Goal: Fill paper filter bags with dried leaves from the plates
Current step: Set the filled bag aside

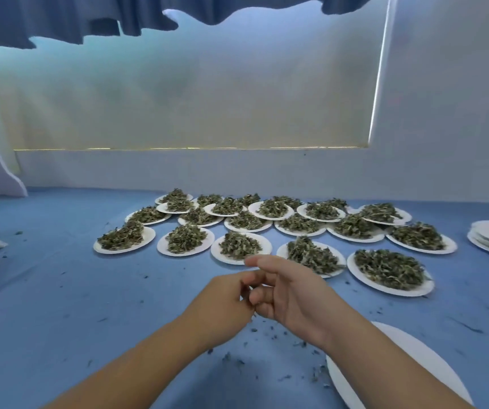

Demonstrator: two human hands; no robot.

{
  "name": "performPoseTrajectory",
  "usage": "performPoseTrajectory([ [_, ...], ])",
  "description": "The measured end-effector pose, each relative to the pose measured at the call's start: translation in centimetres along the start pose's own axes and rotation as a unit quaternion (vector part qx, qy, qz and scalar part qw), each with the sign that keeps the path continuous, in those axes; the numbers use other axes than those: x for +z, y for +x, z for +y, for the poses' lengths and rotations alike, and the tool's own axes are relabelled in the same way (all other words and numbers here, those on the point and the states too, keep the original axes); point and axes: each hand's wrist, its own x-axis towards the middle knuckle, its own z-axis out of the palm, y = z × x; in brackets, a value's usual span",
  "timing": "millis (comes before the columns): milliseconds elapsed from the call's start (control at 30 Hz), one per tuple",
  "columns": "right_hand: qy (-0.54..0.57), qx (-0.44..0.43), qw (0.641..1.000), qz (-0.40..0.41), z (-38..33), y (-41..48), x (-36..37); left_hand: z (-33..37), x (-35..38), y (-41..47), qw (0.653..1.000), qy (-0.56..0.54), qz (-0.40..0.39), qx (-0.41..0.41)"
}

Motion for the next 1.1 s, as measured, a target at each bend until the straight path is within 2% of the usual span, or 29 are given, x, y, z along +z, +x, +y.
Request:
performPoseTrajectory([
  [200, -0.062, -0.023, 0.997, 0.043, -3.1, -5.7, -8.2, 4.5, 6.0, 2.0, 0.991, 0.054, -0.115, 0.033],
  [367, -0.11, -0.023, 0.989, 0.098, -4.7, -9.1, -14.8, 6.6, 8.5, 1.9, 0.967, 0.239, -0.092, 0.011],
  [467, -0.129, 0.024, 0.984, 0.123, -4.9, -10.5, -18.1, 7.5, 9.2, 2.1, 0.96, 0.27, -0.07, -0.021],
  [567, -0.235, 0.056, 0.952, 0.186, -5.3, -11.1, -20.0, 8.1, 9.7, 2.7, 0.952, 0.293, -0.079, -0.048],
  [667, -0.404, 0.101, 0.883, 0.218, -5.5, -11.6, -20.0, 8.5, 10.0, 3.3, 0.953, 0.274, -0.099, -0.077],
  [733, -0.515, 0.148, 0.822, 0.194, -5.5, -12.0, -19.6, 8.7, 10.1, 3.4, 0.958, 0.241, -0.123, -0.098],
  [767, -0.545, 0.163, 0.805, 0.172, -5.5, -12.3, -19.4, 8.8, 10.0, 3.4, 0.962, 0.21, -0.135, -0.112],
  [933, -0.613, 0.174, 0.761, 0.121, -5.4, -12.6, -18.7, 8.9, 10.1, 3.8, 0.977, 0.067, -0.138, -0.149],
  [1100, -0.616, 0.186, 0.754, 0.136, -5.2, -12.3, -19.0, 9.3, 10.1, 4.5, 0.972, -0.063, -0.144, -0.177],
])
